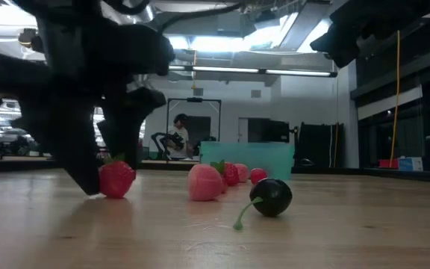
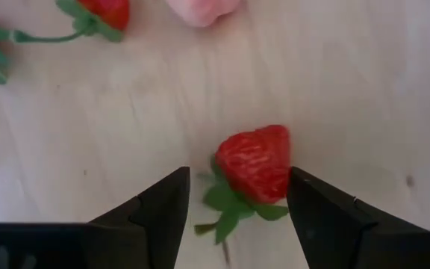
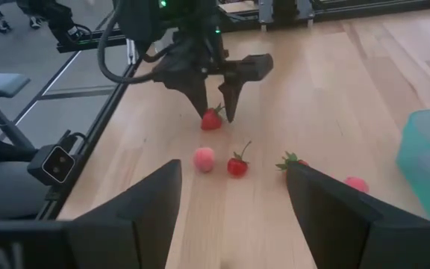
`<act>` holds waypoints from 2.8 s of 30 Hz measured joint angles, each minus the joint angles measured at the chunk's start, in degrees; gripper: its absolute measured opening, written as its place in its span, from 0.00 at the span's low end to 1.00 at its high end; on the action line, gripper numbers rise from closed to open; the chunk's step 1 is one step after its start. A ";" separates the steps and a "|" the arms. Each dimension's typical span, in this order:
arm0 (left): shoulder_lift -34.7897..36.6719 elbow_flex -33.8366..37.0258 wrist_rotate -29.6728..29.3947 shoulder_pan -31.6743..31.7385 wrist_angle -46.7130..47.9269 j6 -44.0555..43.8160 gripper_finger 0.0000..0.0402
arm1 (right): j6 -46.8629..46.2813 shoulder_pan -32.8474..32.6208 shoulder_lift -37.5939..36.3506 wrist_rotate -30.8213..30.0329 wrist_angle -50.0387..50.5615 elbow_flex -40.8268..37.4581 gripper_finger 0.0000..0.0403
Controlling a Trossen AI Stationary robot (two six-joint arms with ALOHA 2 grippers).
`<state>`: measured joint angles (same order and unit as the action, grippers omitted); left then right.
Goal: Pick and placing Produce into tupperware
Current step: Put the red strawberry into the blue bin
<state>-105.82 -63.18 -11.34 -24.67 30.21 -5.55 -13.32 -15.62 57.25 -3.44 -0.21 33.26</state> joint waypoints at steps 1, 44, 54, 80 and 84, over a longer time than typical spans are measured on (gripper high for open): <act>0.00 0.00 -0.03 0.19 -0.03 0.01 0.53 | 0.02 0.00 0.00 0.00 0.00 0.00 0.60; 6.38 0.02 2.30 1.40 1.08 -0.40 0.30 | 0.37 0.00 0.00 0.00 0.17 0.00 0.60; 16.88 0.02 -1.82 1.35 6.63 -2.06 0.30 | 2.00 0.00 -0.02 0.00 0.96 0.00 0.60; 43.98 37.77 -8.92 0.65 -41.14 -0.97 0.30 | 3.28 0.00 -0.02 -0.08 -0.49 0.00 0.60; 44.09 42.24 -8.59 0.66 -51.27 1.54 0.30 | 3.49 0.00 -0.02 -0.12 -0.57 0.00 0.60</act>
<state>-61.73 -20.94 -19.94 -24.01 -21.06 -4.01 -9.83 -15.62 57.23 -3.56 -0.78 33.26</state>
